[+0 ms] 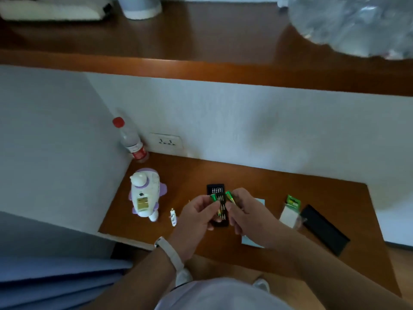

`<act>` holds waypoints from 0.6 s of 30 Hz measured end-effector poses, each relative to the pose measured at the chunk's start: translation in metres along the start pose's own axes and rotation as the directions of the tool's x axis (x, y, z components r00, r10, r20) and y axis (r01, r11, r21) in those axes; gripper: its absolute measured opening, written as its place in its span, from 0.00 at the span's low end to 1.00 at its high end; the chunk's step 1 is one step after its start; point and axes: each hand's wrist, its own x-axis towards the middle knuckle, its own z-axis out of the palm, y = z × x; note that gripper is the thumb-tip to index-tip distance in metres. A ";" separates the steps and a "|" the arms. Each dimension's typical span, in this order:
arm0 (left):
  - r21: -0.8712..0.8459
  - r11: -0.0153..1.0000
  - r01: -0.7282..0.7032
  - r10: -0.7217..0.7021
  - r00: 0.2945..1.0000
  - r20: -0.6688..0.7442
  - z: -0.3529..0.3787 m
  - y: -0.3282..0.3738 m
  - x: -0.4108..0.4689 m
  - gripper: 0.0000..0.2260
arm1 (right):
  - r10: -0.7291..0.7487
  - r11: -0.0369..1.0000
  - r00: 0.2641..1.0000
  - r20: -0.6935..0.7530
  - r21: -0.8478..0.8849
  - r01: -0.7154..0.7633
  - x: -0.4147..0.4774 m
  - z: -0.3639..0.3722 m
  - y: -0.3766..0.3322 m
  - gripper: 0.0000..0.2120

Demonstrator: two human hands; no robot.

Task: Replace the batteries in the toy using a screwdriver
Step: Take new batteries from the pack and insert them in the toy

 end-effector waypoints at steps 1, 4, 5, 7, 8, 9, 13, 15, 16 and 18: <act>-0.008 1.000 0.003 -0.003 1.000 -0.011 -0.016 -0.001 -0.001 0.07 | -0.008 1.000 1.000 -0.002 0.014 0.008 0.006 0.012 -0.008 0.04; -0.033 0.999 0.015 -0.016 0.999 -0.039 -0.061 -0.009 -0.004 0.07 | -0.023 1.000 1.000 -0.009 0.019 0.024 0.021 0.046 -0.029 0.09; -0.040 0.999 0.022 -0.024 0.998 -0.050 -0.075 -0.012 -0.006 0.06 | -0.024 1.000 1.000 -0.015 0.004 0.024 0.026 0.057 -0.035 0.10; -0.049 0.998 0.030 -0.034 0.996 -0.076 -0.103 -0.021 -0.008 0.05 | -0.026 0.999 0.999 -0.032 -0.020 0.025 0.037 0.078 -0.046 0.12; -0.050 0.998 0.031 -0.035 0.996 -0.085 -0.117 -0.025 -0.010 0.05 | -0.019 1.000 0.999 -0.038 -0.019 0.018 0.042 0.089 -0.051 0.12; -0.047 0.998 0.030 -0.034 0.996 -0.087 -0.129 -0.029 -0.011 0.05 | -0.005 1.000 0.999 -0.045 -0.011 0.005 0.047 0.100 -0.055 0.12; -0.027 0.999 0.026 -0.028 0.996 -0.084 -0.172 -0.041 -0.019 0.04 | 0.030 0.999 0.995 -0.092 0.026 -0.027 0.059 0.140 -0.067 0.14; -0.012 0.999 0.031 -0.032 0.996 -0.089 -0.188 -0.046 -0.020 0.06 | 0.042 0.998 0.995 -0.086 0.047 -0.038 0.060 0.155 -0.072 0.15; 0.000 0.999 0.032 -0.032 0.996 -0.088 -0.196 -0.048 -0.019 0.07 | 0.051 0.998 0.996 -0.077 0.048 -0.047 0.060 0.161 -0.074 0.15; 0.041 0.999 0.034 -0.030 0.996 -0.085 -0.208 -0.052 -0.018 0.08 | 0.067 0.997 0.995 -0.070 0.030 -0.065 0.062 0.170 -0.077 0.14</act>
